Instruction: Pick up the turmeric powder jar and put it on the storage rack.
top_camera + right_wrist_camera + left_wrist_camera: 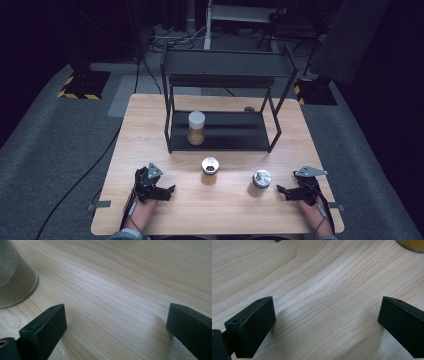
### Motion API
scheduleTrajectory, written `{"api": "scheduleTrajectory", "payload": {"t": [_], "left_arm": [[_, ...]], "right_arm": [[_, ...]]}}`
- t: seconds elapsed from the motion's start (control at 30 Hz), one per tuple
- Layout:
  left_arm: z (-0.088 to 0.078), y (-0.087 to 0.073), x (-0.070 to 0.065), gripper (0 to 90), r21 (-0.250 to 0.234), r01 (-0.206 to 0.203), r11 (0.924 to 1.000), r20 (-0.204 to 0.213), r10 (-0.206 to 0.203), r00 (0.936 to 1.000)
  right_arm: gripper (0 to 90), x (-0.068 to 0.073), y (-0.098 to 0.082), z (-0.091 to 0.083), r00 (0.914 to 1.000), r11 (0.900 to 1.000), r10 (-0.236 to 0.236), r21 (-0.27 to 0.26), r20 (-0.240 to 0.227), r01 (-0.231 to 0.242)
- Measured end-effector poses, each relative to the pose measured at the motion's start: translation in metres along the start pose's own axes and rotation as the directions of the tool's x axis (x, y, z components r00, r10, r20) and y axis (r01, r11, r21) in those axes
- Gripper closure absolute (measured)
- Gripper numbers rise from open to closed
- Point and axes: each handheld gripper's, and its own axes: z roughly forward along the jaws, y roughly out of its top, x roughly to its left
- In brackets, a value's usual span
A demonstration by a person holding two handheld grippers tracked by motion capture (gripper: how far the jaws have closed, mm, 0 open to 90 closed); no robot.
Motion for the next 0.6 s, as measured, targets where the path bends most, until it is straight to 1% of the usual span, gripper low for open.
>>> {"api": "scheduleTrajectory", "payload": {"t": [0.27, 0.47, 0.5, 0.6], "left_arm": [[0.0, -0.0001, 0.0001, 0.9, -0.001, 0.0, 1.0, 0.0, 0.0, 1.0], [0.0, 0.0, 0.0001, 0.9, -0.001, -0.001, 1.0, 0.0, 0.001, 1.0], [0.0, -0.0001, 0.0001, 0.8, -0.001, 0.0, 1.0, 0.0, 0.0, 1.0], [0.0001, -0.0001, 0.0001, 0.8, -0.001, -0.001, 1.0, 0.0, 0.001, 1.0]], "right_arm": [[2.5, -0.0011, 0.0003, 0.0, 1.0, 1.0, 0.001, 0.001, -0.005, -0.001], [3.4, -0.0021, 0.0008, -0.0007, 0.9999, 1.0, 0.01, 0.001, -0.008, -0.01], [3.5, -0.003, 0.0, -0.0025, 0.9998, 1.0, 0.017, -0.01, -0.011, -0.017], [3.5, -0.0022, -0.001, -0.0088, 0.9998, 0.999, 0.019, -0.042, -0.01, -0.019]]}}
